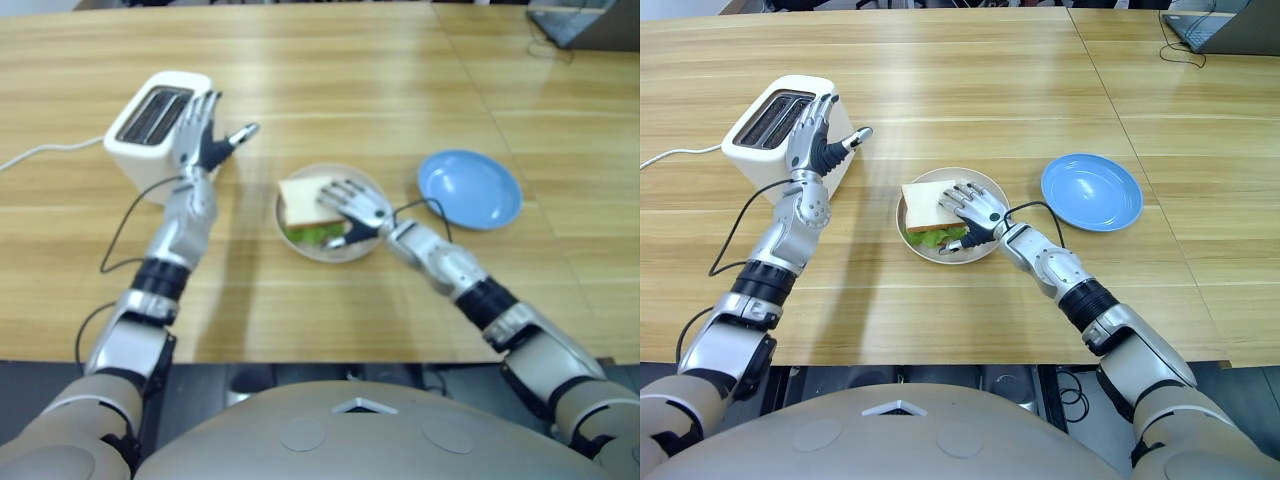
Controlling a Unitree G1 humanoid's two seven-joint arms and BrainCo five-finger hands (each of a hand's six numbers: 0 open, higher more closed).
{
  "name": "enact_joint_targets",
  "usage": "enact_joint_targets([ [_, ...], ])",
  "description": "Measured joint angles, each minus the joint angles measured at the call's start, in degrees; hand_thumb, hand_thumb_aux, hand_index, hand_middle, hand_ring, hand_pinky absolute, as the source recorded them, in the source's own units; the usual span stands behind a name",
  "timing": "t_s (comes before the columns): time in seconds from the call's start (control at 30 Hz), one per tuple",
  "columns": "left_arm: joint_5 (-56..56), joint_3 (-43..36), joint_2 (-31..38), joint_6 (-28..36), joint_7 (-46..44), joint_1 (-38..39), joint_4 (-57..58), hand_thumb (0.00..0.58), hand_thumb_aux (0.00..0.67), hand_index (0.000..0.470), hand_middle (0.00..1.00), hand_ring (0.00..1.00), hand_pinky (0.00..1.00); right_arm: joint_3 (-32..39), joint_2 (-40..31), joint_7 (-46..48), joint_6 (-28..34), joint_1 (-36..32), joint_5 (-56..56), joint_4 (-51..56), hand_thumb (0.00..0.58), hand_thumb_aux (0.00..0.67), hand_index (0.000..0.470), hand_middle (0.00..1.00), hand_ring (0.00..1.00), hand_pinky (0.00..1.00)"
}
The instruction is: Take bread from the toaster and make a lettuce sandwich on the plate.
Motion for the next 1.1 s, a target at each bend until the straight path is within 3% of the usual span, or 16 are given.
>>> enact_joint_targets([
  [0.17,-5.0,0.8,-1.2,-5.2,-4.1,3.9,-2.0,0.0,0.0,0.0,0.0,0.0,0.0,-11.4,-2.2,-7.0,-4.2,4.9,9.4,-13.6,0.0,0.0,0.0,0.0,0.0,0.0],
  [0.2,-6.6,0.8,-1.5,-6.7,-5.4,4.9,-2.8,0.234,0.152,0.105,0.0,0.0,0.0,-15.9,-2.6,-7.7,-5.3,5.8,13.3,-18.8,0.0,0.0,0.0,0.0,0.0,0.0],
  [0.23,-8.1,1.1,-1.6,-8.3,-6.8,5.9,-4.4,0.493,0.41,0.281,0.0,0.0,0.0,-20.2,-3.1,-8.0,-6.3,7.2,17.1,-23.4,0.0,0.0,0.0,0.0,0.0,0.0],
  [0.27,-8.9,1.5,-1.6,-9.1,-7.6,6.6,-5.5,0.557,0.536,0.368,0.0,0.0,0.0,-22.7,-3.5,-8.2,-6.7,7.7,19.3,-25.7,0.0,0.0,0.0,0.0,0.0,0.0],
  [0.3,-10.3,2.0,-1.6,-9.7,-8.8,6.9,-6.4,0.557,0.536,0.368,0.0,0.0,0.0,-24.7,-3.6,-7.6,-6.7,8.5,21.2,-27.4,0.0,0.0,0.0,0.0,0.0,0.0],
  [0.33,-12.4,2.7,-1.3,-10.3,-11.2,7.7,-8.4,0.58,0.67,0.46,1.0,1.0,1.0,-26.8,-3.6,-6.0,-6.5,10.1,23.9,-29.4,0.0,0.0,0.0,0.0,0.0,0.0],
  [0.37,-14.1,3.3,-0.7,-10.9,-13.2,8.7,-10.4,0.58,0.67,0.46,1.0,1.0,1.0,-28.0,-3.7,-4.6,-6.4,11.7,25.8,-30.9,0.0,0.0,0.0,0.25,0.25,0.25],
  [0.4,-16.3,4.0,0.7,-11.1,-16.6,10.3,-13.0,0.58,0.67,0.46,1.0,1.0,1.0,-29.2,-4.0,-1.9,-5.9,13.8,28.3,-32.0,0.0,0.0,0.0,0.25,0.25,0.25],
  [0.43,-17.7,4.2,1.8,-11.1,-19.2,11.1,-14.4,0.58,0.67,0.46,1.0,1.0,1.0,-29.4,-4.4,0.2,-5.3,14.8,29.7,-32.1,0.0,0.0,0.0,0.66,0.66,0.66],
  [0.47,-19.6,4.0,4.0,-11.0,-24.3,12.7,-16.9,0.58,0.67,0.46,1.0,1.0,1.0,-29.5,-5.2,4.6,-3.7,16.6,32.3,-32.2,0.452,0.355,0.244,1.0,1.0,1.0],
  [0.5,-20.4,3.3,6.0,-11.1,-27.8,14.1,-19.1,0.58,0.67,0.46,1.0,1.0,1.0,-29.4,-6.1,7.8,-2.7,18.2,33.7,-32.2,0.58,0.67,0.46,1.0,1.0,1.0],
  [0.63,-21.5,-0.9,15.0,-11.2,-41.5,22.5,-28.2,0.58,0.67,0.46,1.0,1.0,1.0,-27.6,-11.6,21.9,-1.2,26.8,40.6,-33.4,0.58,0.67,0.46,1.0,1.0,1.0],
  [0.7,-21.6,-3.5,21.1,-9.7,-49.6,29.2,-32.6,0.58,0.67,0.46,1.0,1.0,1.0,-24.9,-16.7,31.8,-1.1,35.6,45.7,-37.1,0.58,0.67,0.46,1.0,1.0,1.0],
  [0.8,-21.6,-4.2,23.2,-7.4,-54.3,31.4,-34.2,0.58,0.67,0.46,1.0,1.0,1.0,-24.1,-19.2,38.5,-0.2,40.6,49.0,-41.6,0.58,0.67,0.46,1.0,1.0,1.0],
  [1.0,-19.5,-4.3,23.2,-3.8,-56.5,29.6,-31.2,0.58,0.67,0.46,1.0,1.0,1.0,-25.3,-20.6,44.1,1.9,43.1,52.2,-47.9,0.58,0.67,0.46,1.0,1.0,1.0],
  [1.1,-17.5,-5.2,21.1,-3.3,-56.3,26.7,-26.9,0.58,0.67,0.46,1.0,1.0,1.0,-24.4,-19.5,45.3,3.0,40.9,51.1,-47.2,0.58,0.67,0.46,1.0,1.0,1.0],
])
